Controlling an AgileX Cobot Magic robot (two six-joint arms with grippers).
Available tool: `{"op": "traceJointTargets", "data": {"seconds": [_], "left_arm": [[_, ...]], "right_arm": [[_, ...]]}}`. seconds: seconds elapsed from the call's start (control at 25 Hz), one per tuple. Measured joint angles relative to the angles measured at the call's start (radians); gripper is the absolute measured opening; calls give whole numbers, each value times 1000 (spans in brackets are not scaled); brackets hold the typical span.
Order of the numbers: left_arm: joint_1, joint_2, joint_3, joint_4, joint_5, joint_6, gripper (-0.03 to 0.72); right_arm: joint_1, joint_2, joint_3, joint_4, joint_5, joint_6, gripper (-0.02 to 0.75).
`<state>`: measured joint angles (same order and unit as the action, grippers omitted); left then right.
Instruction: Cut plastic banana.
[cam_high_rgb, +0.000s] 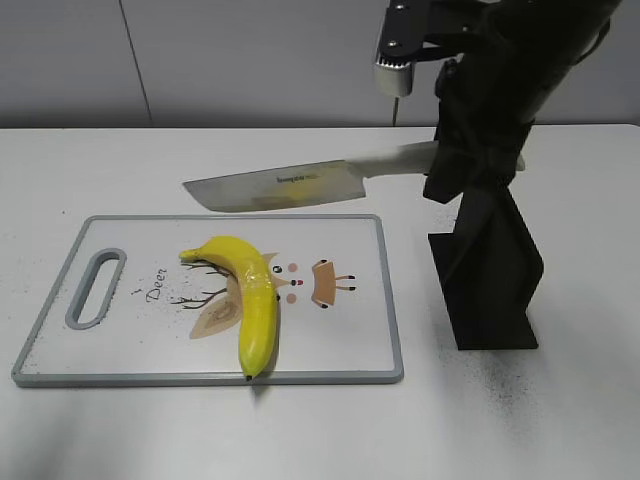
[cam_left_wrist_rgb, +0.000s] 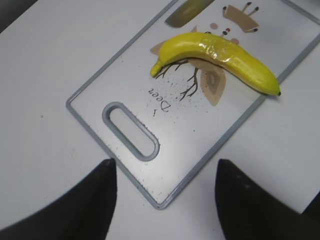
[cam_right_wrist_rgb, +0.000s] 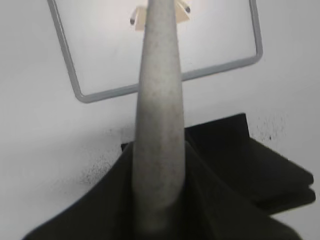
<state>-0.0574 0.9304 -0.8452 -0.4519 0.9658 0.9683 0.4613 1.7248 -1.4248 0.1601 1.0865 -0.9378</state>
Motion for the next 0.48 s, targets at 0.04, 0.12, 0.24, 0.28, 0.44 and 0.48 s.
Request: {"op": "traceJointTargets", "data": {"seconds": [0.04, 0.12, 0.24, 0.28, 0.44, 0.48], "left_arm": [[-6, 49, -32, -16, 15, 36, 585], [-28, 138, -110, -35, 39, 92, 585], [-81, 276, -218, -39, 58, 145, 585], [-101, 312, -251, -41, 61, 166, 585], [-174, 458, -354, -32, 68, 230, 585], [-190, 492, -371, -27, 67, 246, 585]], "right_arm": [[2, 16, -17, 13, 1, -20, 167], [4, 41, -49, 29, 9, -53, 167], [4, 72, -84, 64, 16, -81, 167], [4, 79, -87, 76, 17, -94, 167], [4, 92, -90, 135, 26, -147, 167], [4, 92, -90, 149, 26, -156, 167]]}}
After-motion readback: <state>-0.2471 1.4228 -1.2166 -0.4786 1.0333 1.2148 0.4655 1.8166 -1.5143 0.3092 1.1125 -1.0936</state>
